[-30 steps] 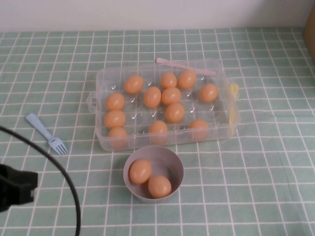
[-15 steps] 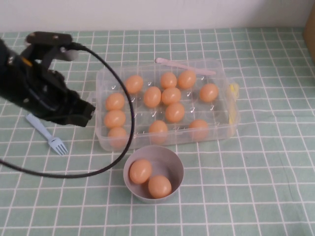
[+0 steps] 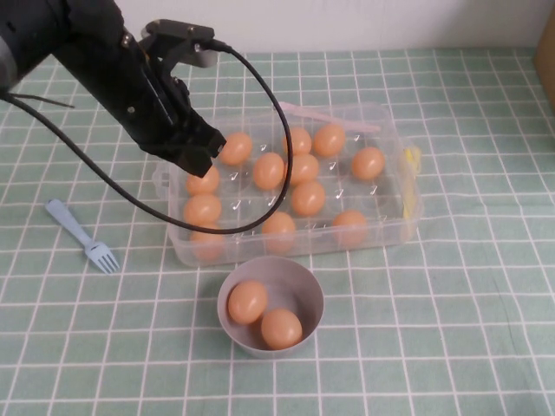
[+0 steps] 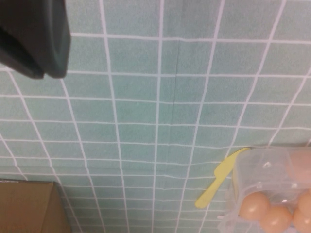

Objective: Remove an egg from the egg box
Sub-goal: Pick up the egg from the plastic box

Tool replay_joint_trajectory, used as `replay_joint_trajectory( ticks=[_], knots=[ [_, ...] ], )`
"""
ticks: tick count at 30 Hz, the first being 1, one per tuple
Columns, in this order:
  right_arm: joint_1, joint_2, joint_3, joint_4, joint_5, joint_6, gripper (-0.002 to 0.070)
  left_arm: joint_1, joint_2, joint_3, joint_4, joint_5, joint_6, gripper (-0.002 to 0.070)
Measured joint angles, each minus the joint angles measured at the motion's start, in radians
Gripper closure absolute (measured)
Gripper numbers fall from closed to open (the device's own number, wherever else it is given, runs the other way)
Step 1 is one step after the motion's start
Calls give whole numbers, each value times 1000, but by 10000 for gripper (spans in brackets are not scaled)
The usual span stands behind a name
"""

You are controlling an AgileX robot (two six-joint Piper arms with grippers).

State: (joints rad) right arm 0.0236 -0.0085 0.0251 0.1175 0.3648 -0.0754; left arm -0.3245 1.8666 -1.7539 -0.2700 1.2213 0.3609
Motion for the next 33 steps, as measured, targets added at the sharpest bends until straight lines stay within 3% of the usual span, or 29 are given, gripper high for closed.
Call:
replay_joint_trajectory(
  ticks=[8, 18, 24, 33],
  knots=[
    [0, -1, 0, 0, 0, 0, 695, -10, 69, -30, 37, 2, 25, 678],
    [0, -2, 0, 0, 0, 0, 695, -103, 97, -39, 93, 6, 21, 678],
    [0, -2, 0, 0, 0, 0, 695, -103, 97, -41, 207, 6, -56, 678],
    [0, -4, 0, 0, 0, 0, 695, -103, 12, 68, 232, 6, -65, 678]
  ],
)
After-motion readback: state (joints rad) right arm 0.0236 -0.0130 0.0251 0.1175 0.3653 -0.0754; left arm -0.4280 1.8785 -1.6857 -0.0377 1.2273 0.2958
